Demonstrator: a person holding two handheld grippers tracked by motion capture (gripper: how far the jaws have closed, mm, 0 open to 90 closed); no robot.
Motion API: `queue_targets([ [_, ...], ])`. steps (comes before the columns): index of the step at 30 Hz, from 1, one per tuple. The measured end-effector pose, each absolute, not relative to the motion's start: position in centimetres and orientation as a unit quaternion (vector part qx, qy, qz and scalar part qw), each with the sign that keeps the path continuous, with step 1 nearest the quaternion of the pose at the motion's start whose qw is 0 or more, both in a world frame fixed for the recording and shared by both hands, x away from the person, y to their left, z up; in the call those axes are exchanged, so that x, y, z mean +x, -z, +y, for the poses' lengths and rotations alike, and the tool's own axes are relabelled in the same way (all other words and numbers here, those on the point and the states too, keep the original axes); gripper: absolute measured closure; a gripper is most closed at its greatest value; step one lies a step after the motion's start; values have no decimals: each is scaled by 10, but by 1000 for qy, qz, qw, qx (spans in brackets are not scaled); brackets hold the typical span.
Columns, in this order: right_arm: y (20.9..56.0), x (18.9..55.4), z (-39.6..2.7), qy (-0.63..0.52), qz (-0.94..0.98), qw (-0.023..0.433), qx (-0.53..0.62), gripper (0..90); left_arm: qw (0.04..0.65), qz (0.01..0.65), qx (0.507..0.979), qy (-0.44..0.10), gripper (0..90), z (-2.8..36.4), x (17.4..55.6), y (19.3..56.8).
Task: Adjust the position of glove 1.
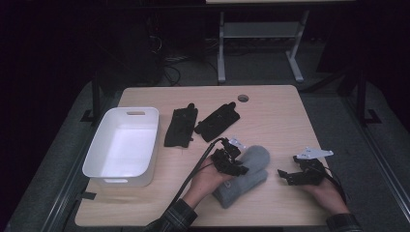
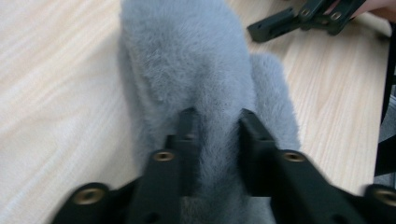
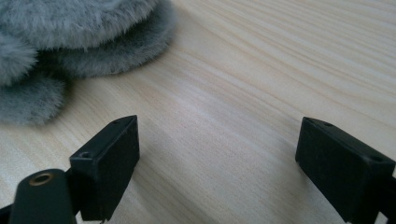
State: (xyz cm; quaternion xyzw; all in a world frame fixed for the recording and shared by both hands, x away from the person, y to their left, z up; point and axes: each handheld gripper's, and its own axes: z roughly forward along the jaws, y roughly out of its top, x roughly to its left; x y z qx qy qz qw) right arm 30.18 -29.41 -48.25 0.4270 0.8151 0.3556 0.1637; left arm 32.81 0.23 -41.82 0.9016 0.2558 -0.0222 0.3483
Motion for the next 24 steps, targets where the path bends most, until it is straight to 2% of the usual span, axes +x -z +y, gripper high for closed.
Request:
queue_targets([
  [5, 483, 302, -294, -356, 815, 164, 427, 133, 361, 244, 900, 12, 460, 6, 332, 409],
  [12, 483, 302, -294, -356, 815, 164, 427, 133, 376, 233, 897, -2, 266, 10, 342, 401],
  [24, 483, 302, -294, -356, 815, 164, 427, 133, 358, 240, 902, 24, 207, 9, 361, 425],
])
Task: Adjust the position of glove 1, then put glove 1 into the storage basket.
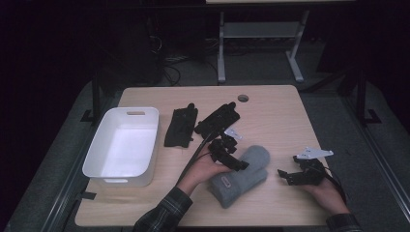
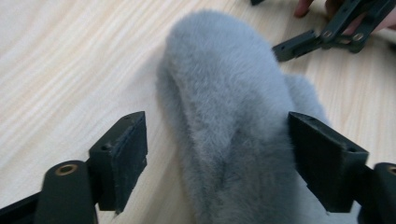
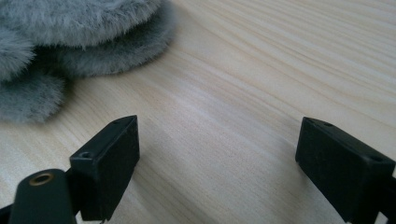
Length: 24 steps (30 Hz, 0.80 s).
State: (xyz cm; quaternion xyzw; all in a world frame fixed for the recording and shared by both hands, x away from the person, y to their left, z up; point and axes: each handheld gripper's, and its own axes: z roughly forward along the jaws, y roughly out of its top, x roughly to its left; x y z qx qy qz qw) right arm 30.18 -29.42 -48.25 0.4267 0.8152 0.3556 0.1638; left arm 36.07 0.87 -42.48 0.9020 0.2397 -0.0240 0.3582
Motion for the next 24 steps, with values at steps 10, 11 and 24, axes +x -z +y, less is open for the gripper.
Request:
queue_targets([
  [10, 483, 302, -294, -356, 815, 164, 427, 133, 343, 233, 909, 51, 151, 1, 363, 449],
  [11, 483, 302, -294, -356, 815, 164, 427, 133, 341, 233, 909, 52, 139, 0, 363, 450],
  [24, 483, 302, -294, -356, 815, 164, 427, 133, 353, 214, 900, 135, 365, 2, 366, 462],
])
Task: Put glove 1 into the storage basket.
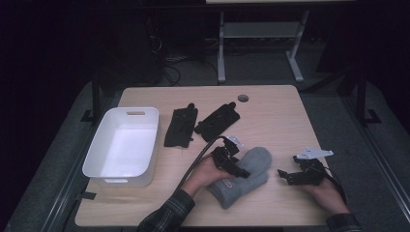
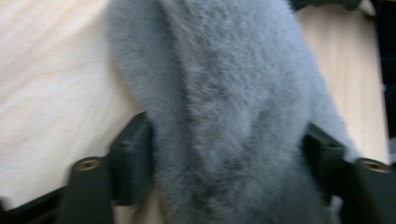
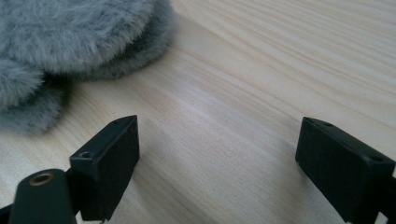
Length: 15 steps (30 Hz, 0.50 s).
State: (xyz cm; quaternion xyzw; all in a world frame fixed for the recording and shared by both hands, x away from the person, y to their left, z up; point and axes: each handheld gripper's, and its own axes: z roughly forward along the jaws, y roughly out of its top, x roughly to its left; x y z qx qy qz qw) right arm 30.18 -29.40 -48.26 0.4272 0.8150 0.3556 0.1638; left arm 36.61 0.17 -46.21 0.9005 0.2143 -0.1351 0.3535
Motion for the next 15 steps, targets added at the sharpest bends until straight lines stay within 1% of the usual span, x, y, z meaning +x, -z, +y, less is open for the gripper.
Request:
queue_targets([
  [1, 483, 302, -294, -356, 815, 164, 427, 133, 354, 213, 900, 138, 405, 2, 366, 462],
  [5, 483, 302, -294, -356, 815, 164, 427, 133, 352, 206, 900, 154, 502, 3, 368, 463],
  [7, 483, 302, -294, -355, 815, 164, 427, 133, 348, 202, 901, 159, 580, 2, 368, 463],
  [9, 483, 302, -294, -356, 815, 164, 427, 133, 344, 193, 905, 161, 635, 1, 366, 461],
  [12, 483, 302, -294, -357, 815, 166, 425, 133, 338, 188, 910, 151, 695, -3, 361, 457],
  [15, 483, 302, -294, -356, 815, 166, 425, 133, 341, 189, 910, 144, 722, -2, 359, 454],
])
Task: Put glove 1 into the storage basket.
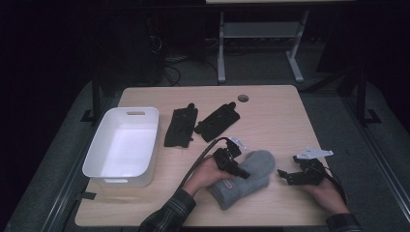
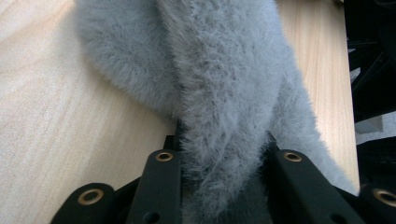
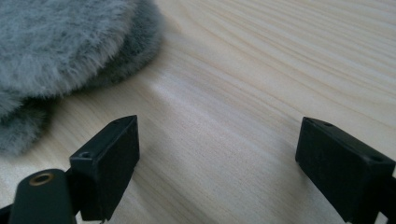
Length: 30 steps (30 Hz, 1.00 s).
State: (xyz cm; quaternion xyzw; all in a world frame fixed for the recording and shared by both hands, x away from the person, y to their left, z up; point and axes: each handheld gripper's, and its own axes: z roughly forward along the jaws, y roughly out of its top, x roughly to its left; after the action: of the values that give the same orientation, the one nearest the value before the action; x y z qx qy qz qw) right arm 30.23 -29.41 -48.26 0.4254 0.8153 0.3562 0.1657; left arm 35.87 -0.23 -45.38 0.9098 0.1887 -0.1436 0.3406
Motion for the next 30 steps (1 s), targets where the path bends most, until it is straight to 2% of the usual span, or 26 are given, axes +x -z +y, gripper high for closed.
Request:
queue_targets([
  [14, 483, 302, -294, -356, 815, 164, 427, 133, 344, 204, 910, 110, 730, 13, 354, 423],
  [30, 483, 302, -294, -356, 815, 164, 427, 133, 359, 248, 897, 65, 727, 68, 365, 379],
])
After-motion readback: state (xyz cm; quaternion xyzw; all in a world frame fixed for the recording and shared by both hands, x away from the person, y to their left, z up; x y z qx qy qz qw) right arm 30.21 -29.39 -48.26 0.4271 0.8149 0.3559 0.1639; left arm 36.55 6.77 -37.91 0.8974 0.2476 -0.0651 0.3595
